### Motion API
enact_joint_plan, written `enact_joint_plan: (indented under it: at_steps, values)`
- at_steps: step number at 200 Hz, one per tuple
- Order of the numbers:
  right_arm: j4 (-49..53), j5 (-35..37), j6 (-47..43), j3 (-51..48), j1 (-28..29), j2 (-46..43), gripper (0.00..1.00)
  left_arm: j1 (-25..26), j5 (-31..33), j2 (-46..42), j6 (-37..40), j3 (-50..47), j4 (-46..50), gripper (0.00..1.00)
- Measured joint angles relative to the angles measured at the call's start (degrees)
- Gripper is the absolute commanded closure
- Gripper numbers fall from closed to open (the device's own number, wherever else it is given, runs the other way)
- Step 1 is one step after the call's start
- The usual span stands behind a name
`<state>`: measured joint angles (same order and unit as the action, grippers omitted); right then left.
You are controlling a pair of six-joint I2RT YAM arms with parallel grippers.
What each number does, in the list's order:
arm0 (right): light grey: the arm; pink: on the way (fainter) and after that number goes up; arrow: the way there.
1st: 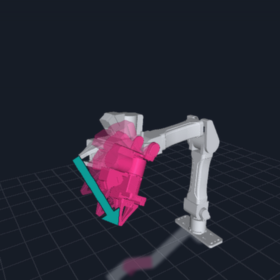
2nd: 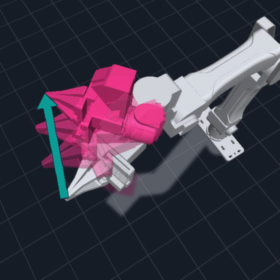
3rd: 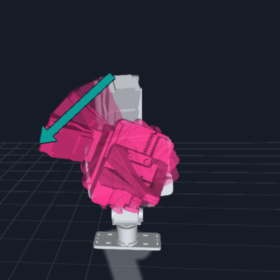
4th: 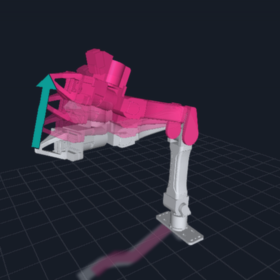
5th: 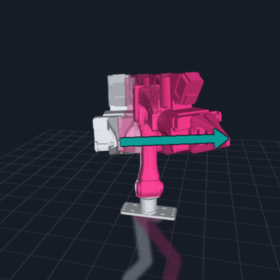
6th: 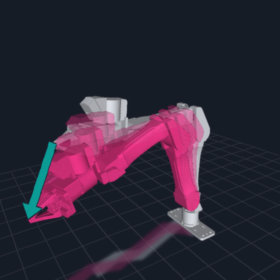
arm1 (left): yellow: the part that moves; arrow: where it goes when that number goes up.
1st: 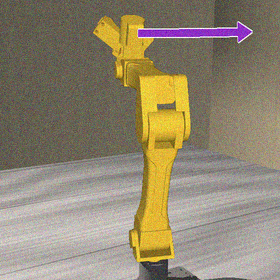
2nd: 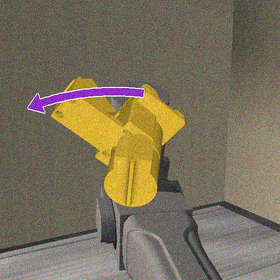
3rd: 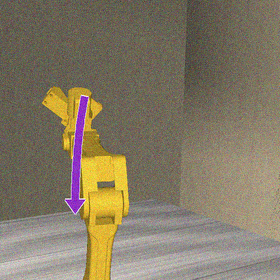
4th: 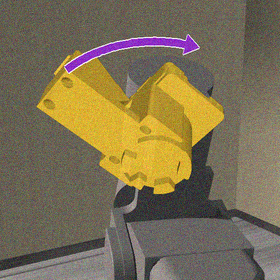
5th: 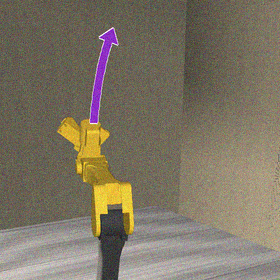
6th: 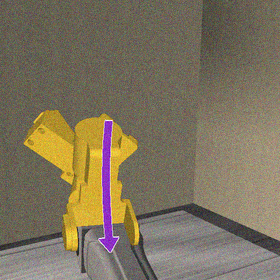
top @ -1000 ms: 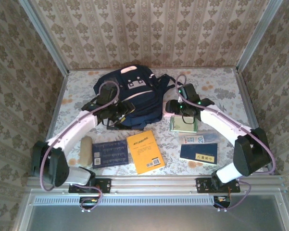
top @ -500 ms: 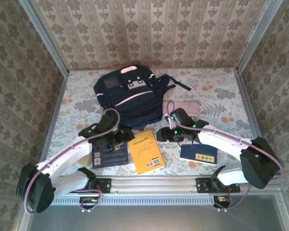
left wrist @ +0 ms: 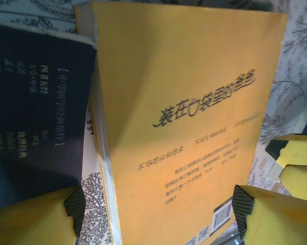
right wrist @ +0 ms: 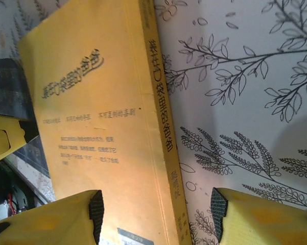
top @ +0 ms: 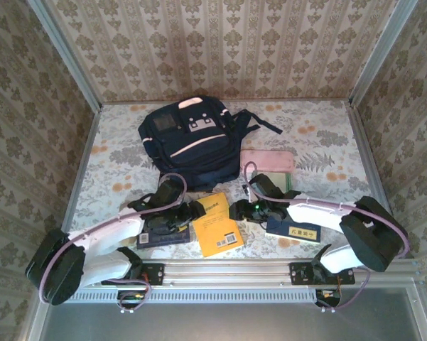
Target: Pack books, pencil case, and school supplies into a backpack
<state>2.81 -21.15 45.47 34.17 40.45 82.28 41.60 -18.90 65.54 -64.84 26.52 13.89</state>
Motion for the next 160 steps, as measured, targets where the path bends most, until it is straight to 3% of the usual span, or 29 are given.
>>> enact_joint_plan:
  at_steps: [44, 85, 124, 160]
  values:
    - [-3.85, -0.20, 1.40, -0.94, 0.68, 2.43, 0.43, 0.00, -2.21, 3.78, -0.59, -0.11, -6.60, 0.25]
    - [-5.44, 0.02, 3.08, -1.55, 0.59, 3.34, 0.53, 0.39, -3.80, 6.49, -0.74, 0.52, -9.57, 0.35]
    - [-5.49, 1.14, 3.82, -1.99, 0.55, 3.34, 0.60, 0.37, -3.52, 5.27, -0.09, 0.52, -8.68, 0.43]
    - [-5.44, 1.42, 4.07, -2.05, 0.52, 3.61, 0.63, 0.42, -3.74, 0.66, 0.59, 0.52, -8.09, 0.44]
